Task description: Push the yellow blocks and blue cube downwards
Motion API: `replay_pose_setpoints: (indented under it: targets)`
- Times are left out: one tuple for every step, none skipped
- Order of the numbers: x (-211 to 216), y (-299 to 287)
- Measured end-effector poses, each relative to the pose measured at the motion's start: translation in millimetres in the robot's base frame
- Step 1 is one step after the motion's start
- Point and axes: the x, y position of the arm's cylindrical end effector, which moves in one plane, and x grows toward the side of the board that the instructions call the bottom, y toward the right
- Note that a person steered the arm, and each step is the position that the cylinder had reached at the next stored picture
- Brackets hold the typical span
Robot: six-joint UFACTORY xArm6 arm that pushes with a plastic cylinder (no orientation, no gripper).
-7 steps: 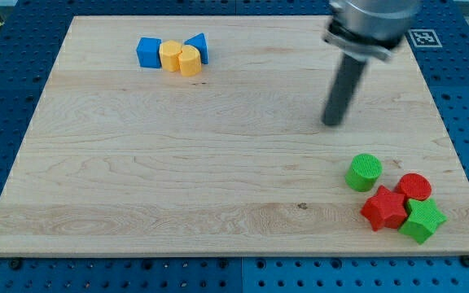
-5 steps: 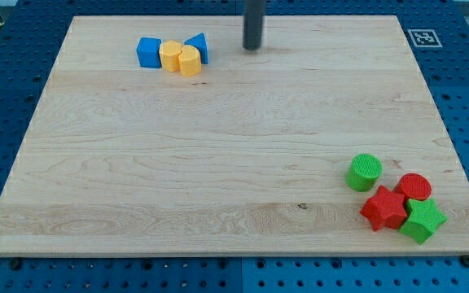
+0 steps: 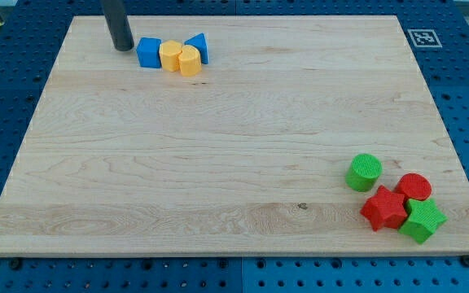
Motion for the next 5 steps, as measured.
replay_pose_setpoints:
  targets:
    - [15,3]
    - [11,17]
    - [-2,16]
    - [-2,17]
    - [-2,33]
